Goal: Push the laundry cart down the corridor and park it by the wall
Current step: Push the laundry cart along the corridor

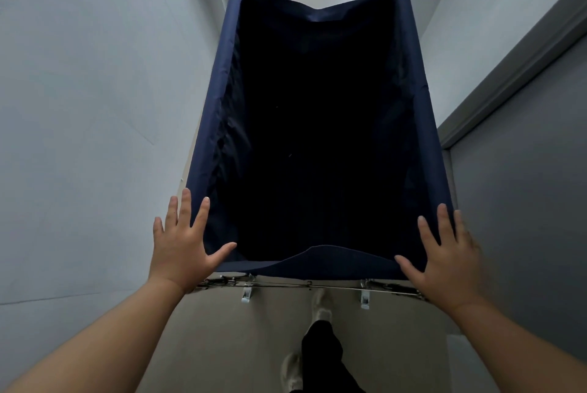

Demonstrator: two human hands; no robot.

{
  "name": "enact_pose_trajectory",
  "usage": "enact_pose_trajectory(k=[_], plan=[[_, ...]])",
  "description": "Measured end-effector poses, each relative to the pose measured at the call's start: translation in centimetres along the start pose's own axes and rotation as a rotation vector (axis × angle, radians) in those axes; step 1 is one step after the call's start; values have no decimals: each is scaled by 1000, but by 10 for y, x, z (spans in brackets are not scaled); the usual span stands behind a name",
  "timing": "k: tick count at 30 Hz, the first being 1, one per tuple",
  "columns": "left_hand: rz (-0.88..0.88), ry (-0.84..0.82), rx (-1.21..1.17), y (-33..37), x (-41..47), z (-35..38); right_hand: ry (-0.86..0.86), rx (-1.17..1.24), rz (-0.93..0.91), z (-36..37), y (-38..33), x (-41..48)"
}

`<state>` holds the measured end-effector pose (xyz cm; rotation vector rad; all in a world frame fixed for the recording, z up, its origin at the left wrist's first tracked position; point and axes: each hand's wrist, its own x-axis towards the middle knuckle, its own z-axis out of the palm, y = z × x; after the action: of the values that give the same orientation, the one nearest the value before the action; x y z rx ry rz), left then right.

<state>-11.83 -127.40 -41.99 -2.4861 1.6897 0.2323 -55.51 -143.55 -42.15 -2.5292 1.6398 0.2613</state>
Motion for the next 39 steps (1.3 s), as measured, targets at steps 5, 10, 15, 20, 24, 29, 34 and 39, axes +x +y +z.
enact_pose_trajectory(k=[5,10,15,20,24,29,34,39], plan=[[6,3,-15,4,32,-8,33,36,10,-11,1,30],[11,-3,-26,6,63,-15,24,42,9,-18,4,58],[8,4,-39,9,91,-22,28,31,10,-24,10,86],[19,30,-61,12,123,-28,47,37,10,-32,12,116],[18,47,-62,15,148,-30,81,40,9,-36,17,140],[24,58,-60,18,175,-35,106,34,2,-40,23,164],[31,67,-55,19,200,-36,120,31,0,-41,27,187],[41,72,-49,20,224,-39,124,39,0,-41,32,211]])
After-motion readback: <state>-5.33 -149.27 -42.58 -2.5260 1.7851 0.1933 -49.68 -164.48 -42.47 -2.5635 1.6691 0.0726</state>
